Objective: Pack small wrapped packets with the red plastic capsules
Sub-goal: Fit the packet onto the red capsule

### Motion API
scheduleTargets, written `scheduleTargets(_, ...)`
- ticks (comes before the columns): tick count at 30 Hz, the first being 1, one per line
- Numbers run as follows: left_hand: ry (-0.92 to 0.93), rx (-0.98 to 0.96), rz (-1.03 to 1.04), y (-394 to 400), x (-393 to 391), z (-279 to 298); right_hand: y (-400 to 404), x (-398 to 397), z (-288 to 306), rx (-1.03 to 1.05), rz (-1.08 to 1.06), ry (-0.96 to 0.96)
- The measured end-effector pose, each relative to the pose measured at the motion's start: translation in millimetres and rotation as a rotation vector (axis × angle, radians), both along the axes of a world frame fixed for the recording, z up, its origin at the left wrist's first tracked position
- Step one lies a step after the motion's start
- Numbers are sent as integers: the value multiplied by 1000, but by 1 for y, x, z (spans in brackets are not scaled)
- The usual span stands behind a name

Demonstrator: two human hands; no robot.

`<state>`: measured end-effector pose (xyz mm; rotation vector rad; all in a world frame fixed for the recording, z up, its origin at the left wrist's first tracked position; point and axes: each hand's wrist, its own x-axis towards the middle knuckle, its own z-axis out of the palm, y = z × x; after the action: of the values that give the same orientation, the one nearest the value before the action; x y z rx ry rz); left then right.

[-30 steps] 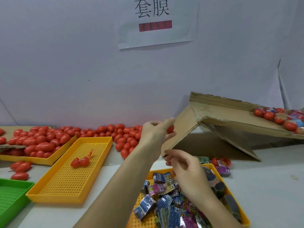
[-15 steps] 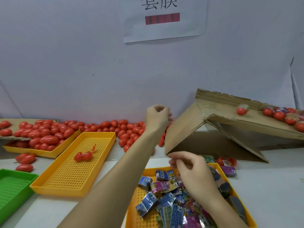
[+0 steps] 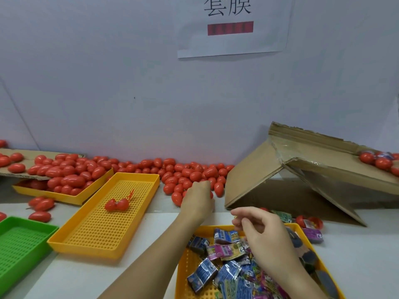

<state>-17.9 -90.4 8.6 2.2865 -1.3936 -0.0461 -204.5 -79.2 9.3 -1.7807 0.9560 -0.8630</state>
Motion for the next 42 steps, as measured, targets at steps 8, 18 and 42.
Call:
scheduleTargets(8,708,-467,-54,49,-34,14,-1,0,1,67,41,-20)
scheduleTargets(18,1006,-624,-217,105,-57,10,9,1,7,76,190,-234)
scheduleTargets(42,891,-572,-250,107,-66,7,14,3,5,-75,134,-336)
